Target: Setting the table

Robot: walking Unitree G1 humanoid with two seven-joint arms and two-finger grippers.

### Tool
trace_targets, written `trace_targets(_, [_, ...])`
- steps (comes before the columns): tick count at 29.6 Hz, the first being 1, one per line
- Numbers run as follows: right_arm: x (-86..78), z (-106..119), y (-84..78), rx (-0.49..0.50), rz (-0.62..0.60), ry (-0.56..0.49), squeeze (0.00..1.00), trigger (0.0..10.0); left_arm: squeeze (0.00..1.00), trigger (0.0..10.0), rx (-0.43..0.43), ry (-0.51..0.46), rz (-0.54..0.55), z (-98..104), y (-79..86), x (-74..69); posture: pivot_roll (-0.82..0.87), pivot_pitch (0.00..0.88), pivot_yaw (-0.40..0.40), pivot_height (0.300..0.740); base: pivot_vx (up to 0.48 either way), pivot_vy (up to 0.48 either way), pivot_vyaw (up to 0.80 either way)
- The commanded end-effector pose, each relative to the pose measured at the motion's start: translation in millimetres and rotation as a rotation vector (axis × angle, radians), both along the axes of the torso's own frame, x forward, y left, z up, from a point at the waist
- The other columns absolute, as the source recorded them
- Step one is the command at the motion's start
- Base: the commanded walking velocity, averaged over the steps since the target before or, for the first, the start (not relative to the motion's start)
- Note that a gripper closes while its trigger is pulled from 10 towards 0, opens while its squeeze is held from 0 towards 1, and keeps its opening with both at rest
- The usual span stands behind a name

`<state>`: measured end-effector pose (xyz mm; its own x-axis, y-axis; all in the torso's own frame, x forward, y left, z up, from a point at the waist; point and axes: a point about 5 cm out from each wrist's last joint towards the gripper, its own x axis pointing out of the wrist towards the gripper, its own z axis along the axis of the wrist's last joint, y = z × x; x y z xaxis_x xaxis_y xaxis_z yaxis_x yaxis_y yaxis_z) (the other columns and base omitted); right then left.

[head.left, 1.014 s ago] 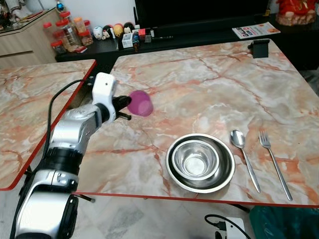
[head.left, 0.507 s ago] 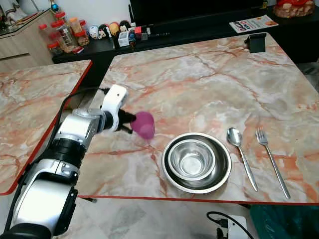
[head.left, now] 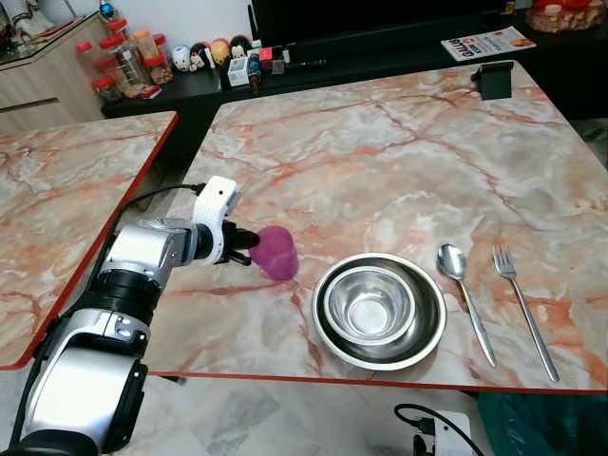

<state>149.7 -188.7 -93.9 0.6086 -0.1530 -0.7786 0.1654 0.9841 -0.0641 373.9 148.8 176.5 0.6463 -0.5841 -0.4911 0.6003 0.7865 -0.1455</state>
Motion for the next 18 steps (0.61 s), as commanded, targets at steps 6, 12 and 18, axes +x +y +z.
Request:
trace_targets(6, [-15.7,-7.6,6.2,0.025,-0.012,0.069,0.0,10.0,0.0,10.0,-0.008,-0.033,-0.004,19.6,0.0,2.5,-0.02,0.055,0.202,0.74,0.0,0.0,0.0])
trace_targets(12, [-14.4,-7.2,6.3,0.025,-0.016,0.066,0.0,10.0,0.0,10.0,0.008,-0.042,0.002,22.9,2.0,2.7,-0.02,0.052,0.202,0.74,0.0,0.0,0.0])
trace_targets(18, [-14.7,-7.3,6.3,0.025,-0.016,0.068,0.0,10.0,0.0,10.0,0.021,-0.045,0.003,24.3,3.4,2.0,-0.02,0.052,0.203,0.74,0.0,0.0,0.0])
